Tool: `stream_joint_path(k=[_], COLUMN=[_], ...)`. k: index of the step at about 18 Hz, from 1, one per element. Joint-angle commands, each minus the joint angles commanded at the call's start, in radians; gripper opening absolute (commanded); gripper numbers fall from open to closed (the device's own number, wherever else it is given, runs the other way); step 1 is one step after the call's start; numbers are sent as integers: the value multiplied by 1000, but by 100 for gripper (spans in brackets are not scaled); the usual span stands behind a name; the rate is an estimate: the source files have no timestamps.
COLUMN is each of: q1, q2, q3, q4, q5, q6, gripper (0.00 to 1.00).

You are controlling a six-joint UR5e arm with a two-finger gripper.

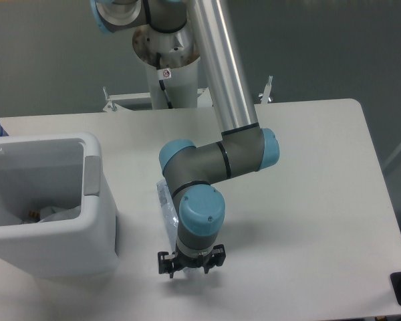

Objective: Place the trash in the trash can
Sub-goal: 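Close the gripper around the bottle's middle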

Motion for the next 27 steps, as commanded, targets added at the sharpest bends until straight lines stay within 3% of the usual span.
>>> stream_joint_path(k=[6,13,19,27], q1=[-2,-2,-3,-3], q2=[-9,-6,-2,17], q3=[5,3,2,-2], q4=[0,-2,-2,-3], q5=[23,25,29,29], q6=[2,0,-2,0], gripper=[80,53,37,32])
